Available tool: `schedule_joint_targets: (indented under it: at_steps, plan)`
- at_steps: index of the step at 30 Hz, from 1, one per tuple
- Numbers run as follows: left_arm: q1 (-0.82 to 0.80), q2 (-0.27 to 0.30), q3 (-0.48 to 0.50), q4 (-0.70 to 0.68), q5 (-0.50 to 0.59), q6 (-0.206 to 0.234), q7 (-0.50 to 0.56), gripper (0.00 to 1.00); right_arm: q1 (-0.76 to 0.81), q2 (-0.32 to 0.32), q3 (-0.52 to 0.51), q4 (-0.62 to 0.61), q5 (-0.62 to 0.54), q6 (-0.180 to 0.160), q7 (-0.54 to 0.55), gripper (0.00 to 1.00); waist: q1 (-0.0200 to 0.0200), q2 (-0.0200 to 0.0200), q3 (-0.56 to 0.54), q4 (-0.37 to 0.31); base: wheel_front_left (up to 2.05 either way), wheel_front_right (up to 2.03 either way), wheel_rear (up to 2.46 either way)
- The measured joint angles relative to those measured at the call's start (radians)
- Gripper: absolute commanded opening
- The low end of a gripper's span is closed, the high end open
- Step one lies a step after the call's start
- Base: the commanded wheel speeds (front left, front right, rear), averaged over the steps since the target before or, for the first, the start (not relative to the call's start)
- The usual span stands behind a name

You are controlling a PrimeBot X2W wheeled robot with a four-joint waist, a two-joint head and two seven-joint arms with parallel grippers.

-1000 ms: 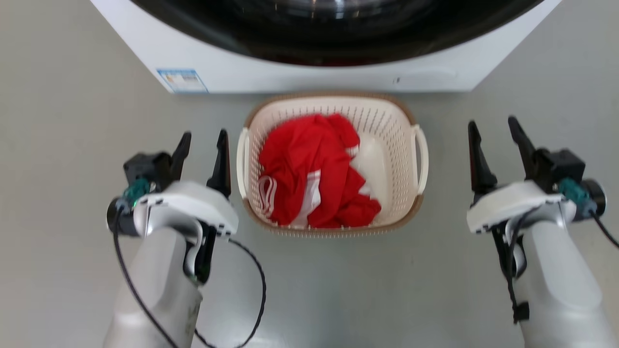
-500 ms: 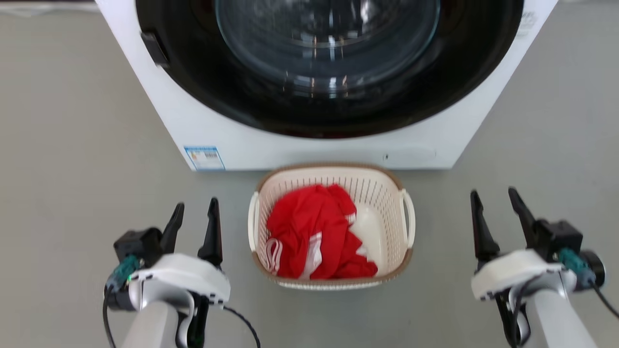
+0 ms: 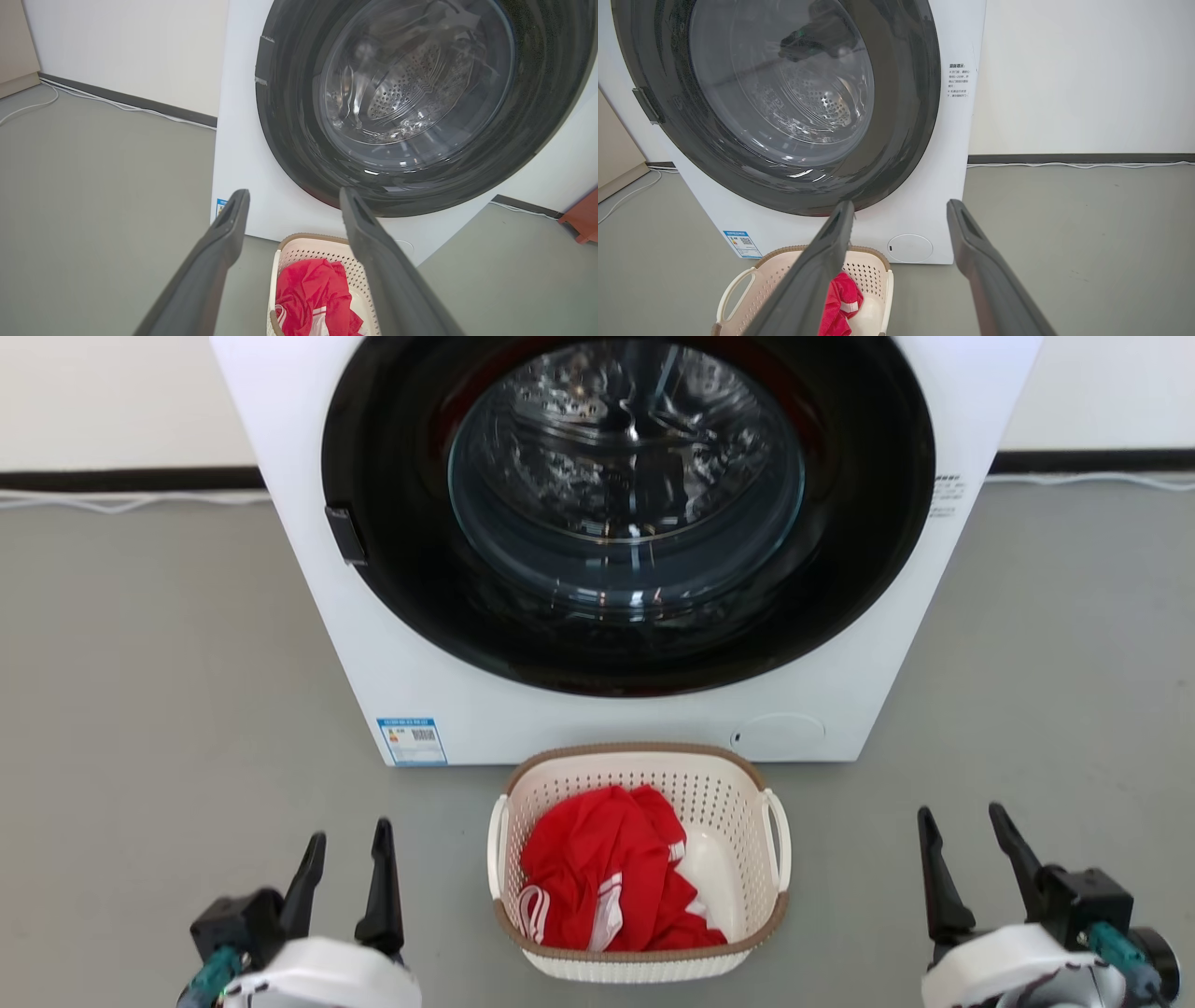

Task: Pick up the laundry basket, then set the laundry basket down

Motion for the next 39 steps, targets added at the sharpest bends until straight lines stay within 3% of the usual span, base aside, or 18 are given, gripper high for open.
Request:
schedule_joint_targets:
  at_steps: [10, 11, 17, 39]
  plan:
    - [0.069, 0.003, -0.004, -0.046, 0.008, 0.009, 0.0, 1.0, 0.079, 0.003, 0.004, -0.034, 0.011, 0.0, 0.0, 1.0, 0.0, 0.0, -0.047, 0.007, 0.0, 0.0, 0.0]
    - [0.069, 0.003, -0.009, -0.051, 0.009, 0.008, 0.0, 0.0, 0.081, 0.003, 0.006, -0.035, 0.011, 0.0, 0.0, 0.0, 0.0, 0.0, -0.047, 0.007, 0.0, 0.0, 0.0]
    - [0.1, -0.008, -0.011, 0.008, -0.002, 0.008, 0.009, 0.0, 0.107, 0.014, 0.004, 0.022, 0.015, -0.001, 0.009, 0.0, 0.0, 0.0, -0.048, 0.006, 0.0, 0.0, 0.0]
    - [0.102, -0.007, 0.008, 0.0, -0.219, -0.007, 0.071, 0.0, 0.104, 0.015, 0.003, -0.002, 0.294, -0.001, 0.067, 0.0, 0.0001, 0.0, -0.045, 0.003, 0.0, 0.0, 0.0]
